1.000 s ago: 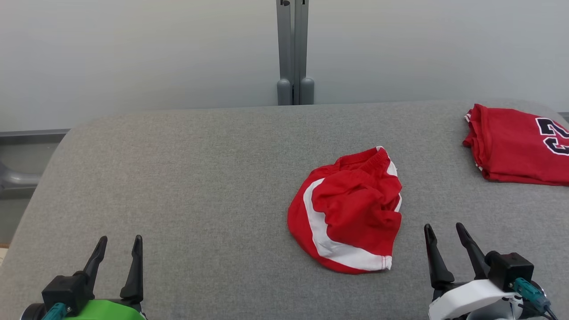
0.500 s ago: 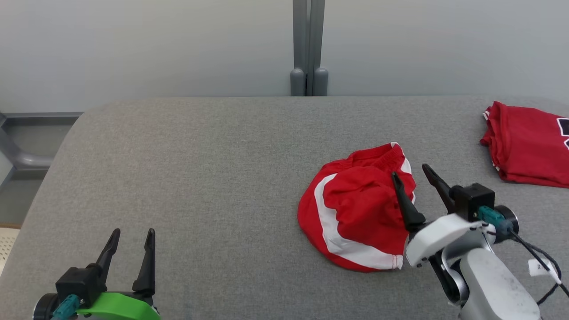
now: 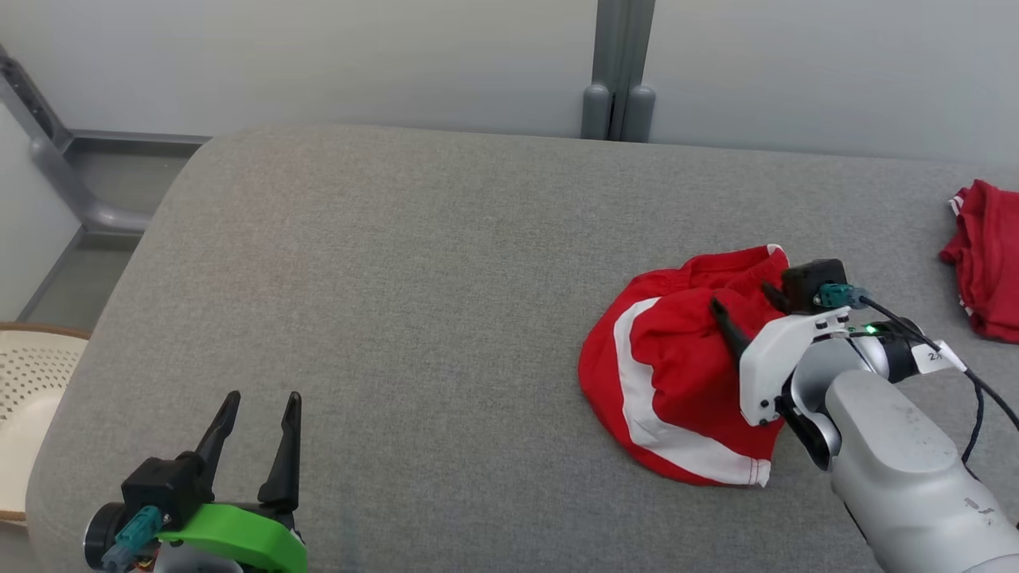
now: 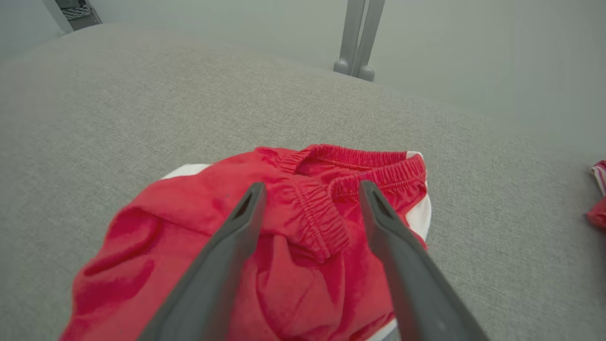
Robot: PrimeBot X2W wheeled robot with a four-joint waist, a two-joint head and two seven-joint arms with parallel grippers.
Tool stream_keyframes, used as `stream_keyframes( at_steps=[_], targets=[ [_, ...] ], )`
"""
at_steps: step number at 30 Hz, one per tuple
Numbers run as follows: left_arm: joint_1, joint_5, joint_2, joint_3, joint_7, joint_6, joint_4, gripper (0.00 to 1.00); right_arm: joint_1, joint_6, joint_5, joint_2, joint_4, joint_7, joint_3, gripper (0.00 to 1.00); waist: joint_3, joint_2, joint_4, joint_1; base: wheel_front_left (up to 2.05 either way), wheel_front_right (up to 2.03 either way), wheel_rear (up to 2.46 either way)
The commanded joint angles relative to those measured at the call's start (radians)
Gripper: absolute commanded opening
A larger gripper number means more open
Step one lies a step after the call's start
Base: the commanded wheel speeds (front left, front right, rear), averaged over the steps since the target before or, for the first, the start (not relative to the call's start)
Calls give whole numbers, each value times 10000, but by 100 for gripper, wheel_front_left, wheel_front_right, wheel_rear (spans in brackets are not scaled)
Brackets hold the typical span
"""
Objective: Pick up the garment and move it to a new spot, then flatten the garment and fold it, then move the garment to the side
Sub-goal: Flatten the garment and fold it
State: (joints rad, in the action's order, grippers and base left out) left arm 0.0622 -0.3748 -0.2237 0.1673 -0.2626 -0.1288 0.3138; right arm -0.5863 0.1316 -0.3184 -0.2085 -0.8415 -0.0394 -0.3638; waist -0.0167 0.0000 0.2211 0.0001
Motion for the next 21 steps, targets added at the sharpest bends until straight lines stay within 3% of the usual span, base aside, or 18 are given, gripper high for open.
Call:
stream_keyframes(
  at_steps=[1,7,8,9,10,14,21],
  targets=[
    [234,-69,33,19,-24,-40,8,100,-209,-20,-224,-113,-267,70,-113,100,-254,0,228,-1,0,0,0],
    [418,-126,69,114,-24,-40,55,100,-490,-19,-1015,-50,-1453,692,-813,100,-422,0,411,-1,0,0,0],
    [424,-126,77,133,-24,-40,75,100,-485,-19,-1189,-43,-1557,709,-917,83,-415,0,435,-1,0,0,0],
    [418,-133,82,135,-24,-38,91,100,-465,-19,-1360,-24,-1640,734,-1004,19,-403,0,444,-1,0,0,0],
    [415,-138,85,127,-24,-38,109,100,-423,-19,-1563,4,-1721,803,-1117,0,-383,0,443,-1,0,0,0],
    [336,-116,101,90,-24,-38,177,100,-558,-20,-1879,-203,-1728,391,-1569,0,-250,0,400,-1,0,0,0],
    [207,-38,139,94,-24,-39,266,100,-1189,-19,-1465,-50,-1376,-1467,-2536,0,90,0,339,-1,0,0,0]
  ],
)
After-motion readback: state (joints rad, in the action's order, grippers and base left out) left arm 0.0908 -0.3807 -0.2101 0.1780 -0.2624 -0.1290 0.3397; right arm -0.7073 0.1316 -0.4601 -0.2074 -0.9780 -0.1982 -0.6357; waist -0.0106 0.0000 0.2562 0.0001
